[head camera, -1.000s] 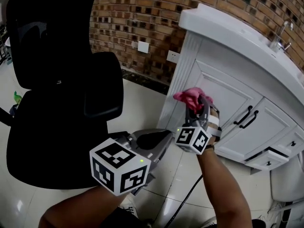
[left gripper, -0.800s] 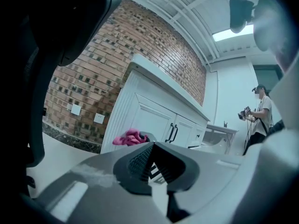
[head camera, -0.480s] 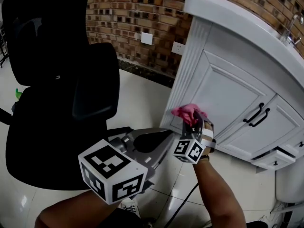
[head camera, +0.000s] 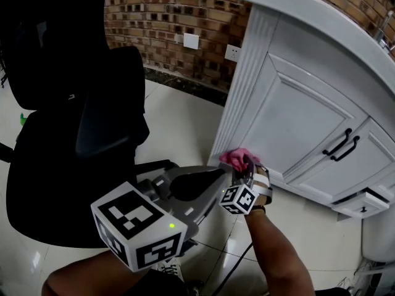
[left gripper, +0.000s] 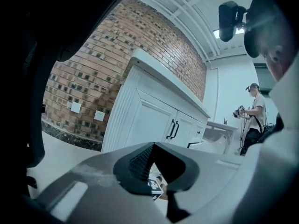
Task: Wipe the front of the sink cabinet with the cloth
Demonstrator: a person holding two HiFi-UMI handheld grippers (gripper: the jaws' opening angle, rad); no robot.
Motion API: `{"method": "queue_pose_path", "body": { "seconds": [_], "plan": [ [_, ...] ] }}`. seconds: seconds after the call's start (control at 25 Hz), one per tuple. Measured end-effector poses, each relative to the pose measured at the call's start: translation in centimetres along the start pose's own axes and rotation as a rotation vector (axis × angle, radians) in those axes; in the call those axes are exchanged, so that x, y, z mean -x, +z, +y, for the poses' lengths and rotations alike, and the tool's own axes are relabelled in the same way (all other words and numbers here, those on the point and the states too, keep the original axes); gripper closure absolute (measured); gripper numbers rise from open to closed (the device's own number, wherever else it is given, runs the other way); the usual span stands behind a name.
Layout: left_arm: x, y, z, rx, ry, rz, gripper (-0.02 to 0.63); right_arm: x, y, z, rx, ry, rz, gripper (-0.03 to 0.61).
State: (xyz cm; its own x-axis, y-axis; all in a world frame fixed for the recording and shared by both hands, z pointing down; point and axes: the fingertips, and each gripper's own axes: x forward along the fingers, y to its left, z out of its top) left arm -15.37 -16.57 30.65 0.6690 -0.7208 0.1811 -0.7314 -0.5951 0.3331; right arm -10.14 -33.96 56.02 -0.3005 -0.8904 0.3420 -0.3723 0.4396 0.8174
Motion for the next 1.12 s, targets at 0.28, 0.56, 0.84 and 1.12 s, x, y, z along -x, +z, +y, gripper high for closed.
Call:
{"method": "queue_pose_path", "body": {
  "seconds": [0.28, 0.56, 0.84, 1.12],
  "plan": [
    [-0.8, -0.6, 0.0, -0.002, 0.002, 0.025, 0.609, -0.8, -1.2, 1.9, 0.043, 0.014, 0.009, 0.439],
    [-1.3, -0.7, 0.0, -0.008, 0.008, 0.032, 0.609, -1.0, -1.4, 2.1, 0.065, 0.029, 0.009, 0.439],
    [-1.7, -0.8, -0.2, -0.031, 0.023, 0.039, 0.609, -0.7, -1.3, 2.0, -0.033, 0.180, 0.029, 0.440],
    [-2.8, -0.5, -2.8, -0.064, -0.016, 0.045, 0.609, 5.5, -1.4, -1.8, -0.349, 0.276, -0.021, 0.446]
  ]
}}
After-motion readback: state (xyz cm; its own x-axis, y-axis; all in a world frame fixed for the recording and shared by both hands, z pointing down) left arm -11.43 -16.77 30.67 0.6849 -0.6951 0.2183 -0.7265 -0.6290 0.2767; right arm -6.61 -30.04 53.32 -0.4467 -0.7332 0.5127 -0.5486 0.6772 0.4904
